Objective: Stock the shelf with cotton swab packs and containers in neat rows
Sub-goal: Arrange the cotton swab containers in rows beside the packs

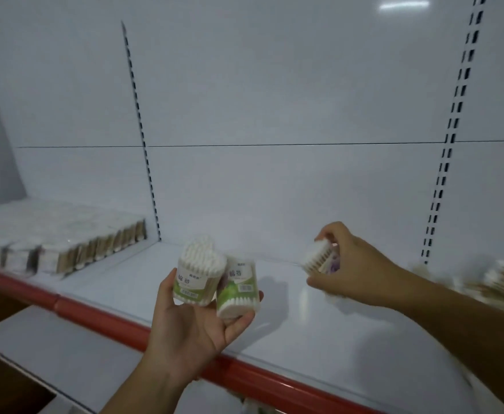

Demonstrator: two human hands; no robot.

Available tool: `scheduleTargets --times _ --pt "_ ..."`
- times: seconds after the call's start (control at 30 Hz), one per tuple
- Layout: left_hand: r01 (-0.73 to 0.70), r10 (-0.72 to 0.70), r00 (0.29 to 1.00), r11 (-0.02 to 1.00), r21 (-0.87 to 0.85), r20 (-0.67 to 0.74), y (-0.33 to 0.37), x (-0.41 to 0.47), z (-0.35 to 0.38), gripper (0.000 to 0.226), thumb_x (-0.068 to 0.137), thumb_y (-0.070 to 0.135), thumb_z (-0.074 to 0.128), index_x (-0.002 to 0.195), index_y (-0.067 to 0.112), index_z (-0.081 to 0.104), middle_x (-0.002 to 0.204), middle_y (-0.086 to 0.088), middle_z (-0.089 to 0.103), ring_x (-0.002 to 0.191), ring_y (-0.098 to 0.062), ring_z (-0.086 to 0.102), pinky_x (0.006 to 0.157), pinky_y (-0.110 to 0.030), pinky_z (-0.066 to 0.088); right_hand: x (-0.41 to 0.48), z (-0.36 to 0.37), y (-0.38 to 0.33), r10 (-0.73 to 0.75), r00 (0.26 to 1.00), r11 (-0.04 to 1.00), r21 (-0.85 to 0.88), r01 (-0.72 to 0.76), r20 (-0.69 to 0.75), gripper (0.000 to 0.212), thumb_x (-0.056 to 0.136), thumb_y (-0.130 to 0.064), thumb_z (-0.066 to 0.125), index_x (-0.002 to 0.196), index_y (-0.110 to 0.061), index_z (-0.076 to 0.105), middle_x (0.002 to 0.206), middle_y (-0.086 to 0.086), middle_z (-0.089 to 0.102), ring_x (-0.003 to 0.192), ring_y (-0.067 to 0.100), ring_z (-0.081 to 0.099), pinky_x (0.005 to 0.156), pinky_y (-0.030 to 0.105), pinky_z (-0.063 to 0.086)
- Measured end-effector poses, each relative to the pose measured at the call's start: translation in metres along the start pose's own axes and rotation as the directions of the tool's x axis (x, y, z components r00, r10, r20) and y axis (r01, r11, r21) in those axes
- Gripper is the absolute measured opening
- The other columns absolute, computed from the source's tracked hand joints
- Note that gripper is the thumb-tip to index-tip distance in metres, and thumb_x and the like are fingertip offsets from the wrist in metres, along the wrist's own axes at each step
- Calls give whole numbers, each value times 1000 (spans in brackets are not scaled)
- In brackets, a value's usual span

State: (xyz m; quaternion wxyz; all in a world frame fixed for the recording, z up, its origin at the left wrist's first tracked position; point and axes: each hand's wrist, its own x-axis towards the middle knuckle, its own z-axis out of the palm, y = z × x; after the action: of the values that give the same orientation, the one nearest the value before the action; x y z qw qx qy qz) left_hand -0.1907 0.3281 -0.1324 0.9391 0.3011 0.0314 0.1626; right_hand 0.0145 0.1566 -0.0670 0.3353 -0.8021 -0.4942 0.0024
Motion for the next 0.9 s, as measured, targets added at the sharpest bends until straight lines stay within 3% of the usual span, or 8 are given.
scheduleTargets --times 0.17,0.3,0.4,0.5,0.6,0.67,0.77,0.9 --pt "-20 20 999 1000 -18 -26 50 -22 -49 67 79 61 50 118 9 68 137 -20 53 121 -51 50 82 -53 54 50 85 -39 24 999 992 127 -28 36 67 57 -59 78 102 -46 30 94 -7 55 77 12 61 60 24 54" --pt "-68 69 997 997 31 -34 100 -24 -83 67 61 53 74 113 11 71 135 -22 54 121 -51 50 83 -54 53 92 141 -45 14 1000 983 184 -12 -7 53 58 -55 82 94 -46 44 93 -12 52 74 6 57 54 16 43" --pt "-119 125 988 991 58 -95 138 -19 -101 76 51 54 83 114 13 71 134 -21 56 119 -52 51 83 -54 53 134 179 -44 40 999 963 268 -30 -33 47 61 -45 86 91 -41 49 90 -8 56 73 8 58 56 19 48" --pt "-159 167 975 985 66 -149 176 -9 -120 71 71 71 57 114 16 71 133 -19 57 117 -51 53 83 -53 52 182 216 -47 73 995 928 371 -42 -69 44 69 -34 83 98 -36 49 102 -3 53 87 16 58 65 29 53" --pt "-193 200 971 979 70 -132 215 1 -139 72 76 72 47 117 17 70 137 -17 54 119 -50 53 81 -53 55 225 251 -53 47 999 924 382 -34 -24 46 77 -23 77 114 -28 50 117 1 45 109 22 51 91 37 49" --pt "-186 191 980 979 81 -61 235 9 -152 74 82 71 40 121 13 67 147 -17 41 128 -48 44 94 -54 47 248 270 -57 -8 1000 924 383 9 -4 52 78 -21 76 123 -21 50 122 2 44 113 21 50 98 40 45" --pt "-166 169 985 981 101 -20 255 23 -174 78 87 69 32 137 12 51 154 -10 17 141 -42 26 114 -44 23 271 294 -67 -112 990 947 292 133 -88 59 74 -25 79 126 -15 53 123 0 47 112 20 53 98 37 46" --pt "-54 57 996 998 -43 74 268 56 -185 82 87 69 20 132 11 57 152 -14 33 138 -43 31 107 -46 34 301 317 -83 -267 930 964 -59 261 -251 61 62 -34 86 112 -11 60 108 5 59 99 26 59 85 33 48"
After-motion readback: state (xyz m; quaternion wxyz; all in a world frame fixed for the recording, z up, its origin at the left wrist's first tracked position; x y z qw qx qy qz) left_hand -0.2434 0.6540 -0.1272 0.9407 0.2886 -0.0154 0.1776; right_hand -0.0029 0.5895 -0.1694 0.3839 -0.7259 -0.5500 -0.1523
